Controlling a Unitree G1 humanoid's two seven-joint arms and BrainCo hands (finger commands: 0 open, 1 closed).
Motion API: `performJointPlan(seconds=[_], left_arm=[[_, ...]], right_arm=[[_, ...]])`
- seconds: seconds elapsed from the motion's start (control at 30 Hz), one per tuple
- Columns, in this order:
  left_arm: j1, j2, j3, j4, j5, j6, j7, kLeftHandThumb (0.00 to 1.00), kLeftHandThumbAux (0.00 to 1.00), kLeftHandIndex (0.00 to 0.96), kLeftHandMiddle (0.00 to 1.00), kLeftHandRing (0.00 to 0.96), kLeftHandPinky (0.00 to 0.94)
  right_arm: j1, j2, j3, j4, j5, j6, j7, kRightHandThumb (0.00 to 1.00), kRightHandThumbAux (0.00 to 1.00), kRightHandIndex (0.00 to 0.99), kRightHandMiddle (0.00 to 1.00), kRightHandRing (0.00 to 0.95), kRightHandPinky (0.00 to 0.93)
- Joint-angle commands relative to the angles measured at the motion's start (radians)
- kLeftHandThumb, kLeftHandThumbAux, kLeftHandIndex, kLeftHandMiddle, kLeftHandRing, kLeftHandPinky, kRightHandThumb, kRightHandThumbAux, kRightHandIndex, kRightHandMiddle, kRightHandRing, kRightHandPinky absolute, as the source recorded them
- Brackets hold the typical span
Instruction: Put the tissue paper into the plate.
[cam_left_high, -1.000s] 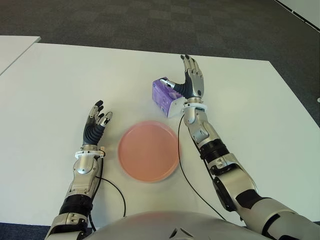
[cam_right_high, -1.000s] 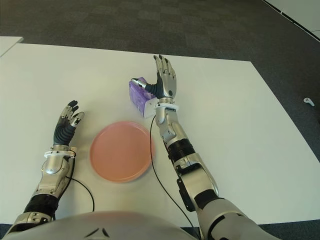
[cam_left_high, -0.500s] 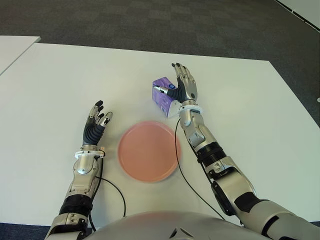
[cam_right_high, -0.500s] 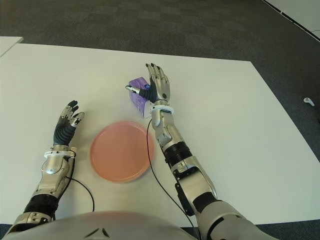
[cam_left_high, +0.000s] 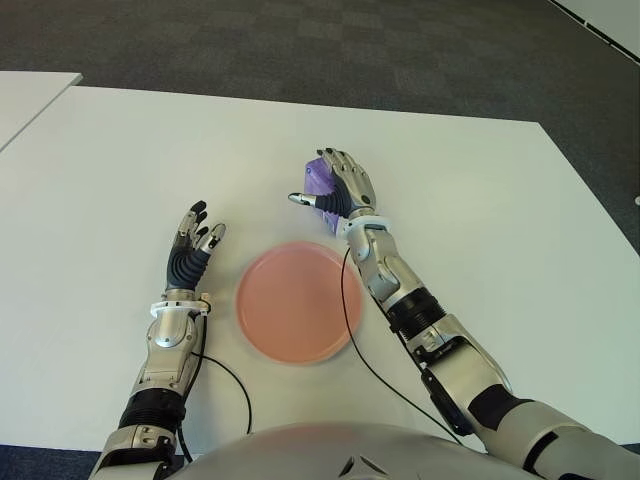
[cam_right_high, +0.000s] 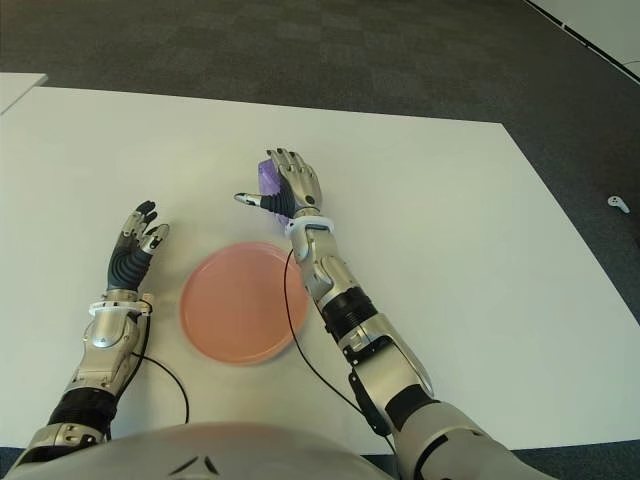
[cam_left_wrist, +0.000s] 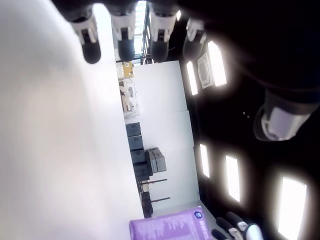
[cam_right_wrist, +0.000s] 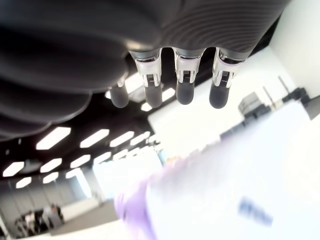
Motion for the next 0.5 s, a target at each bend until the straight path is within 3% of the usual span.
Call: performJointPlan(seconds=[0.03, 0.17, 0.5], left_arm=[[0.052, -0.011, -0.012, 0.087, 0.023, 0.000, 0.009, 0.000, 0.436, 0.000, 0.000, 0.000, 0.000], [0.052, -0.012, -0.012, 0.088, 0.022, -0.002, 0.010, 0.000, 0.436, 0.000, 0.000, 0.000, 0.000], [0.056, -0.018, -0.012, 0.083, 0.023, -0.012, 0.016, 0.000, 0.429, 0.000, 0.000, 0.000, 0.000]], right_arm=[[-0.055, 0.000, -0.002, 0.106, 0.008, 0.010, 0.020, 0.171, 0.335, 0.000, 0.000, 0.000, 0.000], [-0.150, -0.002, -0.025, 0.222, 0.035, 0.008, 0.035, 0.165, 0.323, 0.000, 0.000, 0.000, 0.000], [-0.204, 0.020, -0.045, 0.313, 0.074, 0.026, 0.025, 0.141, 0.309, 0.000, 0.000, 0.000, 0.000]])
